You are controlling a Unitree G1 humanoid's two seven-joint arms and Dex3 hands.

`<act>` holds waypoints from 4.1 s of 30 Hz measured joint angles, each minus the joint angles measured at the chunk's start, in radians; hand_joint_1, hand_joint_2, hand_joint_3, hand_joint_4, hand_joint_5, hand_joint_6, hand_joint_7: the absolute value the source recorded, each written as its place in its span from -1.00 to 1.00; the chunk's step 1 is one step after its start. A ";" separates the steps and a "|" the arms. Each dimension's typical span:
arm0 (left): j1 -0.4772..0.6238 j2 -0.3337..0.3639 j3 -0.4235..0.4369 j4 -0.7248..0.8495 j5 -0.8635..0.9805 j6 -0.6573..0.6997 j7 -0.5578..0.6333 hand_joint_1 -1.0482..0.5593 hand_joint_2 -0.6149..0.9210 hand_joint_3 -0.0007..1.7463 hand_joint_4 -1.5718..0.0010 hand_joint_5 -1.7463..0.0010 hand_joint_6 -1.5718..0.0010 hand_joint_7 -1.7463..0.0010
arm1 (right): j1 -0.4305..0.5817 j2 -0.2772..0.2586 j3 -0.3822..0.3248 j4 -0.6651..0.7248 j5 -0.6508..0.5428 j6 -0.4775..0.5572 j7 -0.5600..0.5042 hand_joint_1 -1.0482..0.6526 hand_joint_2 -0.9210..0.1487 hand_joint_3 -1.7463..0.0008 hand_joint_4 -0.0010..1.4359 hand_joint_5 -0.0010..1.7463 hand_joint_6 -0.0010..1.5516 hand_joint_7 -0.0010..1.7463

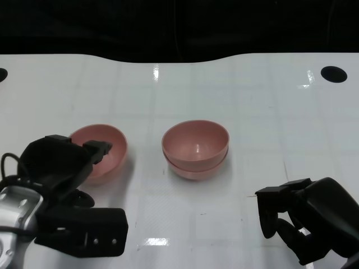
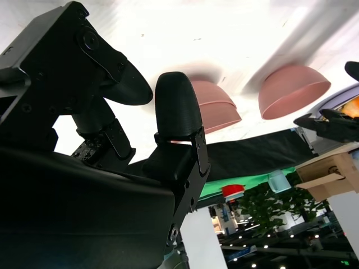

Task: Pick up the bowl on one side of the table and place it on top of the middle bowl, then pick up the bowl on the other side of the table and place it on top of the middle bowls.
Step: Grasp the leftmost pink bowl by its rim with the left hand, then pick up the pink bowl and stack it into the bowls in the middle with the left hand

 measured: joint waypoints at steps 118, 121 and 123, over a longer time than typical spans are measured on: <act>-0.320 -0.077 -0.070 0.187 -0.540 -0.426 -0.073 -0.34 1.00 -0.80 0.60 0.57 0.54 0.87 | 0.014 0.016 0.025 -0.016 -0.016 0.004 -0.002 0.11 0.37 -0.76 0.37 1.00 0.08 0.86; -0.241 -0.069 -0.015 0.141 -0.627 -0.448 -0.075 -0.28 1.00 -0.80 0.63 0.24 0.40 0.88 | 0.013 0.016 0.025 -0.013 -0.016 0.004 -0.002 0.11 0.37 -0.76 0.37 1.00 0.07 0.86; -0.194 -0.063 0.021 0.117 -0.687 -0.468 -0.077 -0.24 1.00 -0.78 0.54 0.12 0.30 0.85 | 0.013 0.017 0.025 -0.012 -0.014 0.004 -0.002 0.11 0.37 -0.76 0.37 1.00 0.07 0.86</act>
